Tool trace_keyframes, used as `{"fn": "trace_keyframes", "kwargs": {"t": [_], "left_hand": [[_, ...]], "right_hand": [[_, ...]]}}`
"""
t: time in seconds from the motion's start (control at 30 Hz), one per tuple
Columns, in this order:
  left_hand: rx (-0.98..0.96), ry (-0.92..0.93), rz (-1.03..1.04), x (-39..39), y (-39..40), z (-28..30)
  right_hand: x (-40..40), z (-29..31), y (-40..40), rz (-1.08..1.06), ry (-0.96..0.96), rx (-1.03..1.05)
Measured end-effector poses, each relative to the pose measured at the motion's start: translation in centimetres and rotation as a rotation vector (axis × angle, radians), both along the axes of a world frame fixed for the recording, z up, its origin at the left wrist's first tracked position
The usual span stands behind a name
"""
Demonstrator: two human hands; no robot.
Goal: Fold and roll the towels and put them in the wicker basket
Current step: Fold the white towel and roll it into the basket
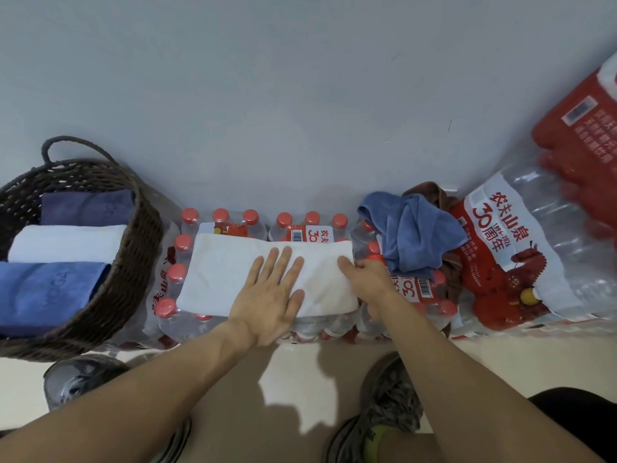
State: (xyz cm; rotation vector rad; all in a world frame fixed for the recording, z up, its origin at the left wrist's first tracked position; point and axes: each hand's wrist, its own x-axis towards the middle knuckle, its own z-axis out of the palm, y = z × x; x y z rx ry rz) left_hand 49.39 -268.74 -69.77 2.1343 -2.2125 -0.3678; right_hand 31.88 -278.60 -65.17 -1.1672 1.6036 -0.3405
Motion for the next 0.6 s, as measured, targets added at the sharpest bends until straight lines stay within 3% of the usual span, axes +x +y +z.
{"fn": "trace_keyframes", "kwargs": {"t": [0.2,0.33,0.43,0.6], "left_hand": [[-0.07,0.142,0.093,0.6,-0.4,0.9],[-0.077,0.061,0.18,1.9,-0.3,1.0],[-0.065,0.026,0.199,3.2,0.0,0.7],[-0.079,0.065,0.183,4.0,0.3,0.3]], "right_hand": [[0.4,-0.3,-0.1,0.108,0.11,-0.118],[0.7,0.1,-0.5,0.172,0.202,-0.129],[1.0,0.5,-0.6,0.137,0.178,-0.032],[0.2,1.3,-0.7,-0.028,-0.04,0.245]]}}
